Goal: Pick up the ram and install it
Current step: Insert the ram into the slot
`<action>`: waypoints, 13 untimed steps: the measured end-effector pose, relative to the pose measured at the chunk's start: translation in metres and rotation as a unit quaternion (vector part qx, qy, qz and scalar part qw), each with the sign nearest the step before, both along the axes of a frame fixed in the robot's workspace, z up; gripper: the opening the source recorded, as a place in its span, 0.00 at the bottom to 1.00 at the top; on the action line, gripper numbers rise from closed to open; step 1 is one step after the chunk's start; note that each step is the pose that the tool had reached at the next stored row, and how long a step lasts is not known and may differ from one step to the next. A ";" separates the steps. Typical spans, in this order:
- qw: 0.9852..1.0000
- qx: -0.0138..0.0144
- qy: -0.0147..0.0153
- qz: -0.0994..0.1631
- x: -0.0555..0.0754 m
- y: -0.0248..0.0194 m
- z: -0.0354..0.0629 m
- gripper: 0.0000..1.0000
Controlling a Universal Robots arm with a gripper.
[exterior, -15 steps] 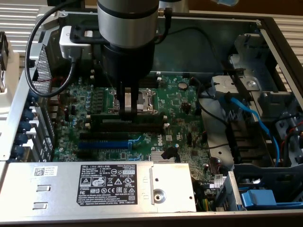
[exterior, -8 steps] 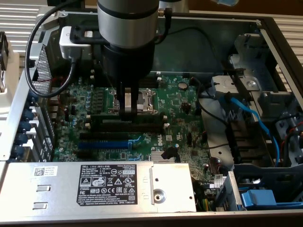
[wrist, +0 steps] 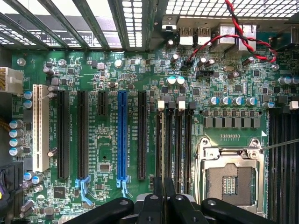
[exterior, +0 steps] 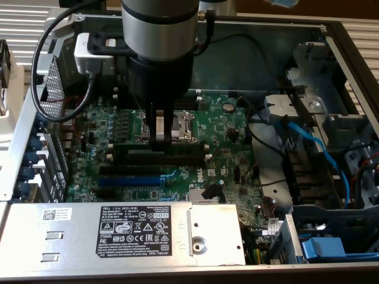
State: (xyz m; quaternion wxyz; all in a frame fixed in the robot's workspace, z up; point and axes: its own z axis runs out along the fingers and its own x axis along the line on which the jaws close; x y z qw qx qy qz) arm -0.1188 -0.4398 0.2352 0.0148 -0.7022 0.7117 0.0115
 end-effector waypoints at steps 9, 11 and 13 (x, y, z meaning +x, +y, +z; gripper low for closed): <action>1.000 0.000 0.000 -0.001 0.001 -0.0009 0.0000 0.12; 1.000 0.000 0.000 -0.001 0.001 -0.0009 0.0000 0.12; 1.000 0.000 0.000 -0.001 0.001 -0.0009 0.0000 0.12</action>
